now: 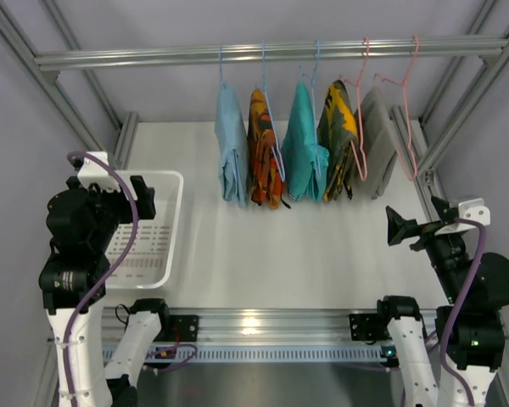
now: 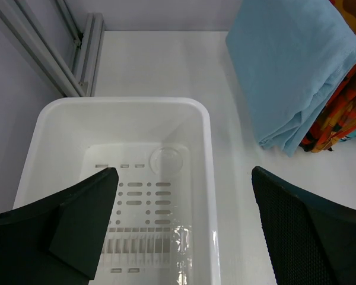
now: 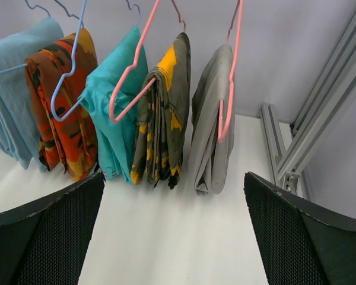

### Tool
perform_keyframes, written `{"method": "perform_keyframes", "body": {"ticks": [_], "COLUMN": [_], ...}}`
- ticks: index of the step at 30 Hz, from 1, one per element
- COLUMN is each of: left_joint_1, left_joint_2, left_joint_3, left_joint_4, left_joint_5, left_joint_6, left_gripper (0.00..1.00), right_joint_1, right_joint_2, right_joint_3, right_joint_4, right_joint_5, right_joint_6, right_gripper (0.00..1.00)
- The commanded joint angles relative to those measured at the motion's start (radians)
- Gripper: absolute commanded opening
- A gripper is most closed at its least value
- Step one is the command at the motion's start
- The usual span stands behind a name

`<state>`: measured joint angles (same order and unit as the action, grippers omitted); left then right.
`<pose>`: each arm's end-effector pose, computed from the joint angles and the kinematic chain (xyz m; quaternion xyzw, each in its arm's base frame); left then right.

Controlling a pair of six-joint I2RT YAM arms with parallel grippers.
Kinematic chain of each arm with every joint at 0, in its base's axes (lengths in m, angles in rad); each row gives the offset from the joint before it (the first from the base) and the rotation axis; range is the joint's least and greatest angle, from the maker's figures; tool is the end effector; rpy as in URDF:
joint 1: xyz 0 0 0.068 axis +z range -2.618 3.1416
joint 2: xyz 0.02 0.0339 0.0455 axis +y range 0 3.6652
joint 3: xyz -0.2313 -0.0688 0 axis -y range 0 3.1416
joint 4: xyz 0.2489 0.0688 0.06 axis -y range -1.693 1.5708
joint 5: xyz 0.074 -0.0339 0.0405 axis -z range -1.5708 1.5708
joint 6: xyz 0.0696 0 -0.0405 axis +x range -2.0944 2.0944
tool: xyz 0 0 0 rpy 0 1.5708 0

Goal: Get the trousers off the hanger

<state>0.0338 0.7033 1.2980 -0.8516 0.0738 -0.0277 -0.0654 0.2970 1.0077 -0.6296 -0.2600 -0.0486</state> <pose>0.1549 0.0001 0.4158 -0.0018 0.7916 -0.0274 0.6104 0.0901 0.0120 0.4005 -0.0897 0.6729 0.0462 0.7328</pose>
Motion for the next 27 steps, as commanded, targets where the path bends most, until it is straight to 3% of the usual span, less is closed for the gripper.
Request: {"method": "perform_keyframes", "body": {"ticks": [1, 8, 9, 11, 13, 15, 18, 19, 22, 27], "left_joint_1": [0.0, 0.0, 0.002, 0.0, 0.0, 0.0, 0.0, -0.002, -0.011, -0.072], "left_joint_2": [0.002, 0.073, 0.085, 0.087, 0.075, 0.061, 0.071, 0.082, 0.148, 0.275], "left_joint_3": [-0.009, 0.029, 0.029, 0.017, -0.014, -0.089, -0.215, -0.239, -0.29, -0.266], "left_joint_4": [0.062, 0.04, 0.045, 0.08, 0.198, 0.319, 0.631, 0.781, 0.96, 1.106], "left_joint_5": [-0.009, 0.0, 0.032, 0.244, 0.457, 0.568, 0.719, 0.741, 0.765, 0.722], "left_joint_6": [-0.015, -0.138, -0.15, -0.199, -0.311, -0.418, -0.693, -0.83, -1.004, -1.066], "left_gripper": [0.99, 0.99, 0.99, 0.99, 0.99, 0.99, 0.99, 0.99, 0.98, 0.94], "right_joint_1": [0.01, 0.01, 0.01, 0.01, 0.01, 0.01, 0.01, 0.01, 0.01, 0.01], "right_joint_2": [0.008, 0.024, 0.028, 0.042, 0.051, 0.063, 0.076, 0.079, 0.096, 0.129], "right_joint_3": [-0.007, -0.006, -0.004, 0.003, 0.011, 0.014, 0.019, 0.025, 0.04, 0.055], "right_joint_4": [0.03, 0.016, 0.01, 0.004, -0.005, -0.008, -0.007, -0.007, -0.01, -0.019], "right_joint_5": [-0.015, -0.018, -0.019, -0.019, -0.019, -0.015, -0.007, -0.005, -0.008, -0.004], "right_joint_6": [0.012, 0.029, 0.03, 0.033, 0.035, 0.041, 0.078, 0.087, 0.089, 0.069], "right_gripper": [0.99, 0.99, 0.99, 0.99, 0.99, 1.0, 0.99, 0.99, 1.0, 1.0]}}
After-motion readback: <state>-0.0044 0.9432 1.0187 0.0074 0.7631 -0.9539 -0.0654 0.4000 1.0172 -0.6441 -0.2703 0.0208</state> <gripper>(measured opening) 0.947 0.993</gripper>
